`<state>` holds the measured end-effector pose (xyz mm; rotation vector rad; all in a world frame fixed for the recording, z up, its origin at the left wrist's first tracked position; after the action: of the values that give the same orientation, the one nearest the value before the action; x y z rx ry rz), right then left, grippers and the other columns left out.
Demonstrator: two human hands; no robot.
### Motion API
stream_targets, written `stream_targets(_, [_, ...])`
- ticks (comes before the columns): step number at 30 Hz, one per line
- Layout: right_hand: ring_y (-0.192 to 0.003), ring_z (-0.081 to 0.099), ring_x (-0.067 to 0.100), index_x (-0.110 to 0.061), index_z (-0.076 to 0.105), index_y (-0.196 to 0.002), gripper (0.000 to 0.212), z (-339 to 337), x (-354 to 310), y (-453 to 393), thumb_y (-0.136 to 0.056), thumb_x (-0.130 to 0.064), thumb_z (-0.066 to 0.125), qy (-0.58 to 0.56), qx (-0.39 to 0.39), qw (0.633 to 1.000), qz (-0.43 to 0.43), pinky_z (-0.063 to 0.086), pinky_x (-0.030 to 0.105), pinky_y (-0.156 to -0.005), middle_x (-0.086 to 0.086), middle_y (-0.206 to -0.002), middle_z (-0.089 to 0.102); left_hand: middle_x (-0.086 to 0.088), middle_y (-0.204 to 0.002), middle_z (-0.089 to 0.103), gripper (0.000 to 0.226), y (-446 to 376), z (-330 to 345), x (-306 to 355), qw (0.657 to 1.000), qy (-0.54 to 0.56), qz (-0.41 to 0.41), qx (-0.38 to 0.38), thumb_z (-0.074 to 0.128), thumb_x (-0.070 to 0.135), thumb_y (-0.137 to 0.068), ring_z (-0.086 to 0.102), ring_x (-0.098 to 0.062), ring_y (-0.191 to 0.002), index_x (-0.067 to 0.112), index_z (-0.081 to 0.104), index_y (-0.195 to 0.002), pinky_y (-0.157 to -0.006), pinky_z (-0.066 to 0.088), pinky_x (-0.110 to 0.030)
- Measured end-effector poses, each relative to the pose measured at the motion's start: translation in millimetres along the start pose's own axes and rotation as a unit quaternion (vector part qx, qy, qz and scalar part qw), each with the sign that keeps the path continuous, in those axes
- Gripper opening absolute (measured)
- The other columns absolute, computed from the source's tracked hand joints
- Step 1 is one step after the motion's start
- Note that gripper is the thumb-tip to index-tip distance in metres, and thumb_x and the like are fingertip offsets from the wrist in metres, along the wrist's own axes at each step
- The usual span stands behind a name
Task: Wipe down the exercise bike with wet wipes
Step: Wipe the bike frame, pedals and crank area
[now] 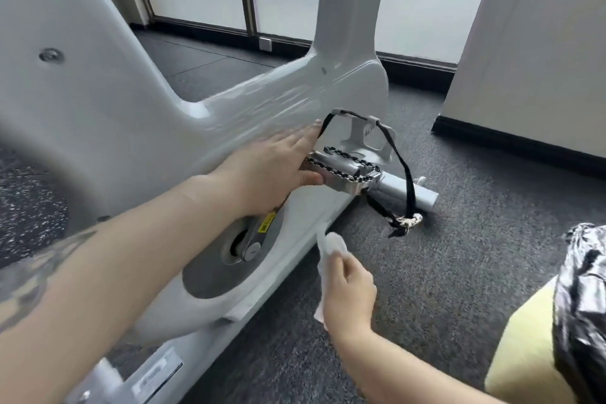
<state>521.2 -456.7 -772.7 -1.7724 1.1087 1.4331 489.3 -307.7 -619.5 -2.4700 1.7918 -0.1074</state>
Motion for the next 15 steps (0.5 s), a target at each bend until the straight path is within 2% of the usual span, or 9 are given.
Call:
stream_targets(1, [-0.067, 0.049, 0.017, -0.016, 0.052, -0.068, 0.033, 12, -4, -12, -0.096, -0.028, 0.040, -0.031, 0.025, 0.995, 0.086, 0.036, 0.028, -0.057, -0.003, -0.067, 0.055, 0.004, -0.163, 0.005, 0.074, 2, -8, 0, 0.997, -0.065, 0.015, 0.029, 0.034, 0.051, -0.098, 0.002, -0.009, -0.149, 0.023, -0.003, -0.155, -0.122, 0.003, -0.029])
stream_targets(2, [-0.067, 0.044, 0.017, -0.017, 0.048, -0.069, 0.030, 25, -14, -21, -0.096, -0.027, 0.040, -0.074, 0.035, 0.989, 0.126, 0.034, 0.029, -0.059, -0.003, -0.068, 0.050, 0.002, -0.163, 0.007, 0.068, 5, -17, -1, 0.991, -0.110, 0.029, 0.065, 0.034, 0.046, -0.101, 0.003, -0.011, -0.150, 0.020, 0.002, -0.156, -0.122, -0.001, -0.029])
stream_targets(4, [-0.068, 0.044, 0.015, -0.022, 0.050, -0.069, 0.032, 52, -43, -31, -0.100, -0.025, 0.041, -0.162, 0.028, 0.981, 0.106, 0.036, 0.028, -0.067, -0.007, -0.069, 0.049, -0.004, -0.160, 0.020, 0.056, 10, -37, -8, 0.974, -0.174, 0.052, 0.136, 0.041, 0.028, -0.103, 0.012, -0.018, -0.150, 0.016, 0.020, -0.154, -0.121, 0.000, -0.034])
stream_targets(6, [-0.068, 0.050, 0.011, -0.017, 0.056, -0.075, 0.033, 74, -62, -22, -0.102, -0.028, 0.041, -0.203, 0.031, 0.976, 0.067, 0.040, 0.030, -0.070, -0.008, -0.069, 0.054, -0.008, -0.158, 0.029, 0.050, 12, -52, -14, 0.962, -0.221, 0.045, 0.157, 0.046, 0.016, -0.099, 0.019, -0.025, -0.148, 0.015, 0.034, -0.149, -0.120, 0.003, -0.039])
stream_targets(7, [-0.069, 0.052, 0.009, -0.015, 0.058, -0.080, 0.032, 82, -63, -13, -0.102, -0.029, 0.041, -0.214, 0.034, 0.974, 0.065, 0.042, 0.028, -0.070, -0.007, -0.071, 0.056, -0.007, -0.158, 0.027, 0.050, 11, -57, -18, 0.960, -0.232, 0.029, 0.151, 0.045, 0.017, -0.099, 0.017, -0.025, -0.149, 0.015, 0.035, -0.148, -0.120, 0.004, -0.040])
stream_targets(10, [-0.073, 0.055, 0.003, -0.017, 0.066, -0.096, 0.029, 101, -39, 21, -0.102, -0.029, 0.041, -0.217, 0.017, 0.970, 0.103, 0.039, 0.009, -0.065, -0.006, -0.084, 0.064, -0.003, -0.162, 0.013, 0.056, 6, -61, -29, 0.967, -0.224, -0.038, 0.112, 0.042, 0.030, -0.100, 0.008, -0.022, -0.150, 0.018, 0.025, -0.152, -0.121, 0.005, -0.041])
stream_targets(13, [-0.097, 0.058, 0.013, -0.013, 0.067, -0.107, 0.031, 114, -24, 36, -0.103, -0.024, 0.037, -0.221, -0.024, 0.962, 0.159, 0.036, 0.010, -0.068, -0.003, -0.103, 0.067, 0.002, -0.163, 0.002, 0.064, 0, -55, -42, 0.980, -0.172, -0.092, 0.040, 0.033, 0.043, -0.100, 0.004, -0.016, -0.150, 0.019, 0.010, -0.155, -0.122, 0.012, -0.040])
stream_targets(15, [-0.115, 0.052, 0.009, -0.014, 0.059, -0.127, 0.036, 115, -37, 18, -0.104, -0.027, 0.036, -0.298, -0.041, 0.935, 0.188, 0.038, 0.009, -0.081, -0.006, -0.124, 0.060, 0.001, -0.163, -0.004, 0.067, -2, -47, -45, 0.974, -0.207, -0.095, -0.017, 0.024, 0.047, -0.100, 0.001, -0.014, -0.150, 0.017, 0.000, -0.155, -0.122, 0.009, -0.036])
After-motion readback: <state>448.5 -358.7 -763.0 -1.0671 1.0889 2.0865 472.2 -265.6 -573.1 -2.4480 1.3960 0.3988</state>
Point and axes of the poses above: each hand's wrist, its own y-axis away from the middle knuckle, its own z-axis out of the palm, x = y × z, the point moved 2 cm from there along -y, towards the middle knuckle
